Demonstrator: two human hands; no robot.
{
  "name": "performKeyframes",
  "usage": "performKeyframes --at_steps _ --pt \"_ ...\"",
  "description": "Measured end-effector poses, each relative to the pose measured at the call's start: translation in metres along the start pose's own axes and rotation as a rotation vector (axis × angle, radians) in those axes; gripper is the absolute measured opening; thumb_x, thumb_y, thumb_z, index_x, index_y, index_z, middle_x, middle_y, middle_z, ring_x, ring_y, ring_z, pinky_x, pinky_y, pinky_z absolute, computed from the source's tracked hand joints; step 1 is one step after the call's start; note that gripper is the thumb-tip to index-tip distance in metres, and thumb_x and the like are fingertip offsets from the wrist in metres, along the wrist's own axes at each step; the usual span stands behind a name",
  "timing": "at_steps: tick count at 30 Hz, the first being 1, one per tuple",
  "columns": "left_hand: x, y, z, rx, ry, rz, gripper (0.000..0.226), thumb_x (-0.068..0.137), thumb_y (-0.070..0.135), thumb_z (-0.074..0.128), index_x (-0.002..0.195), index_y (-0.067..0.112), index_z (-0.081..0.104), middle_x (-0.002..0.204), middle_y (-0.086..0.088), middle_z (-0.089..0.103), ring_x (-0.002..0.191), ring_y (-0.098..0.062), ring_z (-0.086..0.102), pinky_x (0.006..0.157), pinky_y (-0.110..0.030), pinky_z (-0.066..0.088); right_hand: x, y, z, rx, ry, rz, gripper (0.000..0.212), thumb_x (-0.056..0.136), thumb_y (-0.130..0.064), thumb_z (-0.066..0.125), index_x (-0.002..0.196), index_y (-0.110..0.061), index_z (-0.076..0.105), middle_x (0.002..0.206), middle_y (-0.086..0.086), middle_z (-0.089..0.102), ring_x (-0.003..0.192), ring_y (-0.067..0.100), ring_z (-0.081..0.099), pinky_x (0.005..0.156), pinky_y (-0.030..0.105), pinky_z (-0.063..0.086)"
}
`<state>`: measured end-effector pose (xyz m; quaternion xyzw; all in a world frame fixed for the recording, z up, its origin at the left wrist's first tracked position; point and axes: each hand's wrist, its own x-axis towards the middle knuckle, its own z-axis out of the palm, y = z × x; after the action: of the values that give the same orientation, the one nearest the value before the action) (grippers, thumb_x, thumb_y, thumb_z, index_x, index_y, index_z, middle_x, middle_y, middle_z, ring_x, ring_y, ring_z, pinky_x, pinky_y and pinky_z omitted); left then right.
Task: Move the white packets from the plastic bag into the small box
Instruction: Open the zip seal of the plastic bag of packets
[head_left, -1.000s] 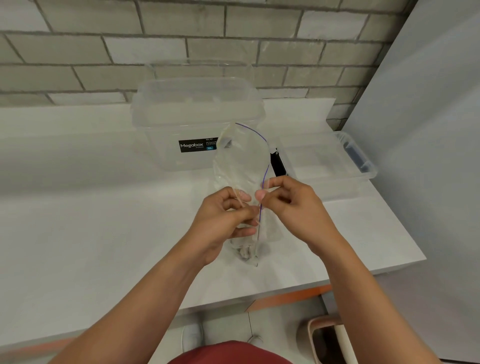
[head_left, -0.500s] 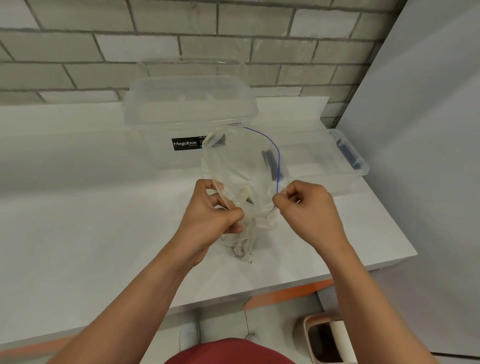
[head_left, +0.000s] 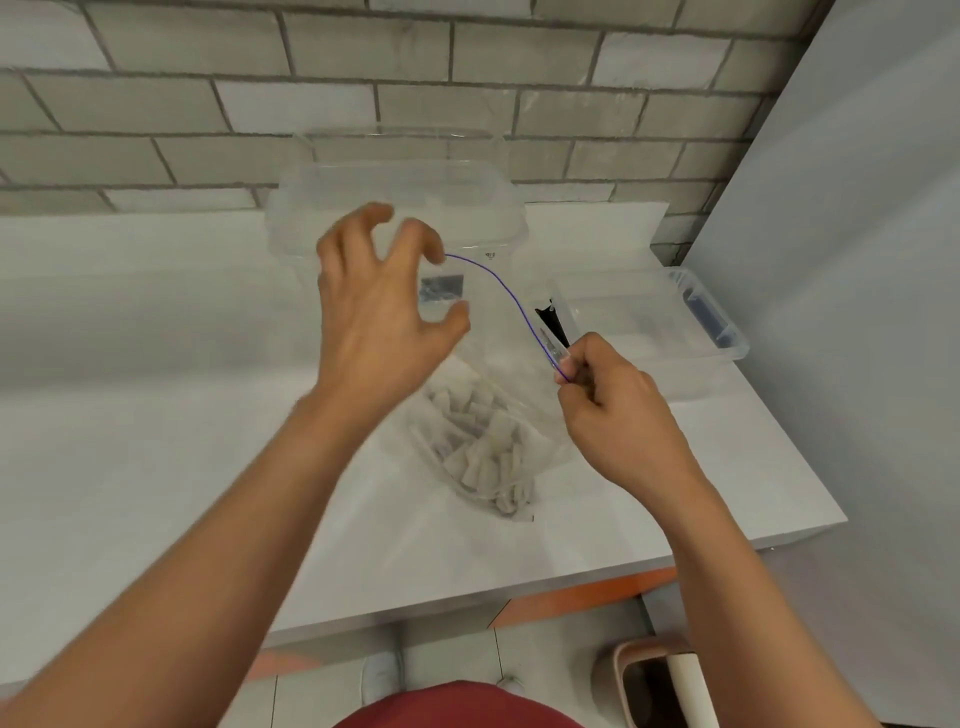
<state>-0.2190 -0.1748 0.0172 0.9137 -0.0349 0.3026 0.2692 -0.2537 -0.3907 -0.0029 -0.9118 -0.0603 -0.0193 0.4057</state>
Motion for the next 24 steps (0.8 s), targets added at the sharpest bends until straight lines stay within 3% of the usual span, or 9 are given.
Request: performKeyframes --at_steps 2,5,7,12,15,18,20,22,24 --pt "0.027 -0.016 0.004 0.159 -0.247 -0.003 0.031 0.077 0.04 0.075 0.105 0.029 0.067 0.143 -0.006 0.042 0.135 -0.032 0.032 0.104 -0.044 0.035 0.004 -0.001 0.001 0.019 -0.022 -0.034 0.019 0.091 -0.008 0.045 0.09 -0.027 0.049 0.08 -0.006 0.061 0.058 0.011 0.047 0.055 0.027 0.04" --pt "0.047 -0.037 0.016 0.224 -0.656 -0.094 0.061 0.073 0.025 0.082 0.129 0.027 0.058 0.136 -0.007 0.043 0.116 -0.028 0.05 0.088 -0.039 0.05 0.017 -0.005 0.005 0.06 0.033 -0.074 0.019 0.087 -0.002 0.046 0.089 -0.02 0.051 0.079 -0.009 0.059 0.06 0.009 0.047 0.052 0.018 0.038" --pt "0.054 -0.043 0.014 0.117 -0.618 -0.139 0.076 0.071 0.014 0.084 0.139 0.02 0.05 0.13 -0.005 0.043 0.101 -0.022 0.053 0.072 -0.029 0.049 0.031 -0.009 0.005 0.039 0.119 -0.123 0.018 0.084 0.0 0.047 0.086 -0.017 0.052 0.075 -0.008 0.059 0.061 0.011 0.048 0.055 0.022 0.038" --pt "0.058 -0.038 -0.016 -0.131 -0.231 -0.142 0.073 0.073 0.008 0.08 0.138 0.02 0.05 0.119 0.002 0.045 0.082 -0.008 0.058 0.069 -0.011 0.042 0.066 -0.029 -0.01 0.075 0.316 -0.208 0.016 0.082 0.001 0.05 0.085 -0.013 0.059 0.079 -0.008 0.062 0.07 0.006 0.055 0.062 0.014 0.04" --pt "0.041 -0.035 -0.033 -0.216 -0.101 -0.17 0.069 0.074 0.008 0.076 0.136 0.027 0.051 0.121 0.006 0.045 0.086 -0.002 0.058 0.074 -0.015 0.05 0.074 -0.033 -0.006 0.089 0.388 -0.226 0.019 0.082 0.0 0.051 0.084 -0.016 0.061 0.09 -0.003 0.064 0.076 0.01 0.058 0.067 0.019 0.044" --pt "0.008 -0.042 -0.033 -0.238 -0.158 -0.245 0.064 0.074 0.013 0.078 0.129 0.03 0.05 0.124 0.01 0.05 0.093 -0.006 0.059 0.079 -0.028 0.054 0.07 -0.021 0.008 0.111 0.232 -0.047 0.025 0.084 -0.005 0.051 0.089 -0.027 0.064 0.087 -0.01 0.069 0.075 0.008 0.063 0.07 0.03 0.052" --pt "-0.018 -0.048 -0.025 -0.312 -0.23 -0.377 0.053 0.076 0.014 0.077 0.119 0.028 0.048 0.113 0.01 0.059 0.091 -0.01 0.06 0.075 -0.032 0.052 0.059 -0.013 0.022 0.227 0.113 0.065 0.031 0.081 -0.011 0.048 0.096 -0.033 0.064 0.087 -0.01 0.072 0.086 0.01 0.067 0.078 0.039 0.056" --pt "-0.038 -0.051 -0.016 -0.451 -0.266 -0.556 0.042 0.082 0.016 0.073 0.111 0.026 0.044 0.102 0.006 0.064 0.085 -0.012 0.061 0.071 -0.034 0.049 0.047 -0.009 0.038 0.333 0.113 0.112 0.04 0.072 -0.016 0.039 0.098 -0.034 0.063 0.085 -0.007 0.07 0.089 0.019 0.066 0.082 0.042 0.055" --pt "-0.044 -0.054 -0.012 -0.557 -0.301 -0.713 0.034 0.087 0.017 0.068 0.107 0.025 0.042 0.095 -0.002 0.067 0.083 -0.019 0.062 0.077 -0.043 0.052 0.041 -0.007 0.052 0.388 0.151 0.105 0.042 0.074 -0.014 0.035 0.101 -0.031 0.063 0.083 -0.004 0.064 0.08 0.016 0.061 0.078 0.04 0.053"
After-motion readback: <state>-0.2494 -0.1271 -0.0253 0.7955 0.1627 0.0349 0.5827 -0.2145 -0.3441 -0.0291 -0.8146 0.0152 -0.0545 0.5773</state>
